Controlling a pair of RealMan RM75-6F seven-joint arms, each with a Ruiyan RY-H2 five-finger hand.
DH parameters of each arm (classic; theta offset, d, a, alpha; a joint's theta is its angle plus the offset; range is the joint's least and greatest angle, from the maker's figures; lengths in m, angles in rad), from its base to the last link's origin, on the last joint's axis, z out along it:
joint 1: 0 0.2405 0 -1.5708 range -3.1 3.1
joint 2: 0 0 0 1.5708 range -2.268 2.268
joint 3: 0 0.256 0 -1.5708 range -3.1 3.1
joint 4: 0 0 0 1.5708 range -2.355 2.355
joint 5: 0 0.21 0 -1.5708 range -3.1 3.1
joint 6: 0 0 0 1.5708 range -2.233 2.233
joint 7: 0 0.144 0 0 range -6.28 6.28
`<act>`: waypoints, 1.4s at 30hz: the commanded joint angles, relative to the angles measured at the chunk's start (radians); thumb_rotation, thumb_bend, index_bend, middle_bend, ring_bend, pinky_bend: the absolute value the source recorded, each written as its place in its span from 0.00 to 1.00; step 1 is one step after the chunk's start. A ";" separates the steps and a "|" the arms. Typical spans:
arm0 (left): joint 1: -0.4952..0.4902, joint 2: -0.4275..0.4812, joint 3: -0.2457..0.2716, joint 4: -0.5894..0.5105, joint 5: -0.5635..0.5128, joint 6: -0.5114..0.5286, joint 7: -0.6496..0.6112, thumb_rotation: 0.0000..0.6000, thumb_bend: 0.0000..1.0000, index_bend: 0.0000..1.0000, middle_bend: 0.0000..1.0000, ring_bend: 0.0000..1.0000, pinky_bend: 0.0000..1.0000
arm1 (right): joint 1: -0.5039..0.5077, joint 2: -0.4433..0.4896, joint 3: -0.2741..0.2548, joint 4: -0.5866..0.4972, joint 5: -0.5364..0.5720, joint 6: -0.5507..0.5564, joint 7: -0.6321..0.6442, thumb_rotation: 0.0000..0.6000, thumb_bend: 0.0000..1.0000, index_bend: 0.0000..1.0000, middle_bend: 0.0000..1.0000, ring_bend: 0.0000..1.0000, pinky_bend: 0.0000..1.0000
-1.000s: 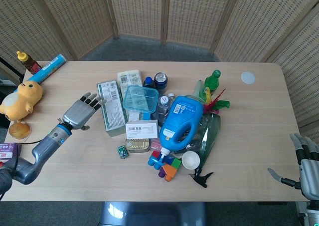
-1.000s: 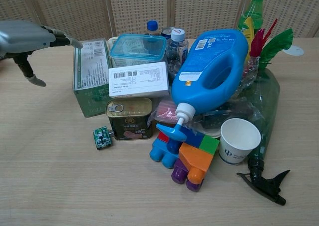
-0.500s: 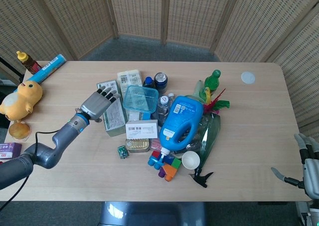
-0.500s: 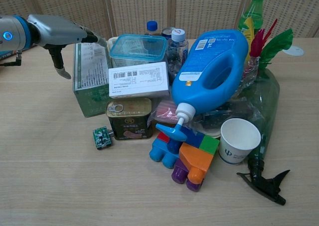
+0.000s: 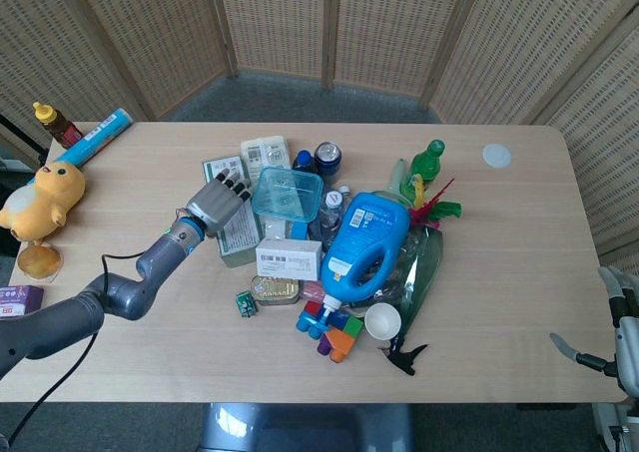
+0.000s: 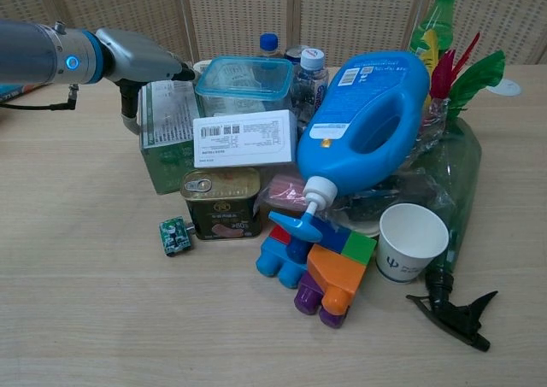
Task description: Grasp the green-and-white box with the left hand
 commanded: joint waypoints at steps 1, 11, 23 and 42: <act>-0.023 -0.004 0.042 -0.008 -0.044 -0.006 0.044 1.00 0.00 0.00 0.00 0.00 0.00 | -0.001 0.002 0.002 0.000 0.002 0.002 0.006 0.63 0.00 0.00 0.00 0.00 0.00; -0.073 0.211 0.201 -0.284 -0.166 -0.001 0.143 1.00 0.00 0.00 0.00 0.00 0.00 | -0.008 0.014 0.004 -0.004 0.001 0.012 0.028 0.64 0.00 0.00 0.00 0.00 0.00; -0.077 0.517 0.328 -0.579 -0.050 0.047 0.121 1.00 0.00 0.00 0.00 0.00 0.00 | -0.010 0.010 -0.003 -0.011 -0.009 0.016 0.006 0.64 0.00 0.00 0.00 0.00 0.00; -0.056 0.365 0.293 -0.289 0.686 0.118 -0.442 0.90 0.00 0.00 0.00 0.00 0.00 | -0.008 0.007 0.002 -0.011 0.009 0.012 -0.005 0.63 0.00 0.00 0.00 0.00 0.00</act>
